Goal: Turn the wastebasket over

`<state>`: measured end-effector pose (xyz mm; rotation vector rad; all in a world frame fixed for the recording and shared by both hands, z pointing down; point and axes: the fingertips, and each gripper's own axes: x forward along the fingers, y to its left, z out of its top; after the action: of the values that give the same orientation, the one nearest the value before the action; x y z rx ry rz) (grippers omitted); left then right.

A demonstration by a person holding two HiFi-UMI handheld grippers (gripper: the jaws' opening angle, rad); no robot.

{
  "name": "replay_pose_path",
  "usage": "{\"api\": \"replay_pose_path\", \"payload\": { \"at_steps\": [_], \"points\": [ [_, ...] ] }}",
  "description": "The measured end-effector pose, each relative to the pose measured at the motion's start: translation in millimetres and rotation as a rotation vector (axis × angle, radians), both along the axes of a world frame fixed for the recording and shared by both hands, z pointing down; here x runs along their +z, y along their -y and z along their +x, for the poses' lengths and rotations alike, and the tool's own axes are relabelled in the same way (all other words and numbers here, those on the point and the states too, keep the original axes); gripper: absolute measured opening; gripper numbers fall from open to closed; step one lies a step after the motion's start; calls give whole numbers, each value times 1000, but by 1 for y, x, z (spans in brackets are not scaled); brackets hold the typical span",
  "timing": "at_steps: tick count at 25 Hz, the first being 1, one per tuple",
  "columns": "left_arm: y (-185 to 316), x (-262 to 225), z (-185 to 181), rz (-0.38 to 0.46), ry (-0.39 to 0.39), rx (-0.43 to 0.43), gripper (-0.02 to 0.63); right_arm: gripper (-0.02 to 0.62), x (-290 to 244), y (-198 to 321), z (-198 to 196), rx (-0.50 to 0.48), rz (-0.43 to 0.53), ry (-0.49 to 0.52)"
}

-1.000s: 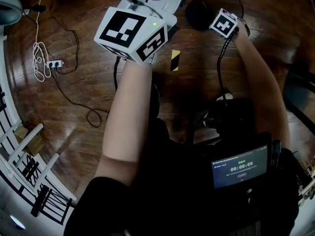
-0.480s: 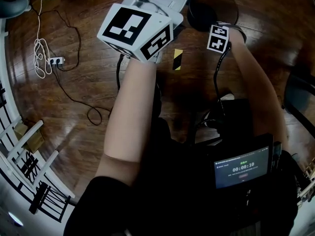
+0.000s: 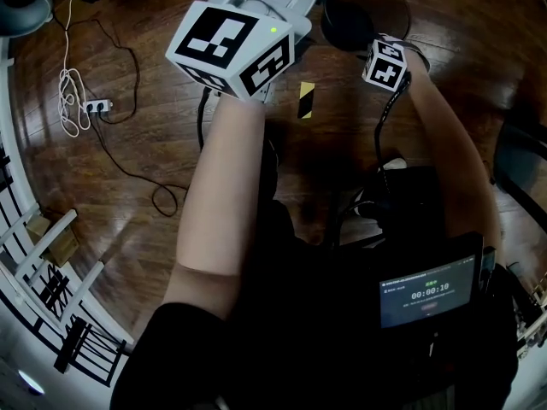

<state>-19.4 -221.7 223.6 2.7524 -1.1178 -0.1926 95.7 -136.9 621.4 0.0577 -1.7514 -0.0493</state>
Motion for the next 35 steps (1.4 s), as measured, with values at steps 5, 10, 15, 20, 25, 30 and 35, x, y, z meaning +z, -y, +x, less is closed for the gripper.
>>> {"api": "replay_pose_path", "payload": {
  "at_steps": [5,10,15,20,25,30,35],
  "points": [
    [-9,-10,11,-6,36,33,3,137,-47,-3,11,134,-12,132],
    [-20,3,27,16,77,77,3,96,-112,14,-12,316,36,489],
    [-33,10,41,18,127,121,3,15,-266,40,-15,552,186,1040],
    [-50,26,47,6,102,129,3,17,-315,24,-5,639,219,1284],
    [-53,38,62,-9,112,128,3,11,-323,23,1,624,301,1283],
    [-54,36,72,10,117,112,3,9,-343,23,1,605,350,1322],
    [-55,46,83,13,126,125,3,9,-359,25,12,600,390,1344]
  ]
}}
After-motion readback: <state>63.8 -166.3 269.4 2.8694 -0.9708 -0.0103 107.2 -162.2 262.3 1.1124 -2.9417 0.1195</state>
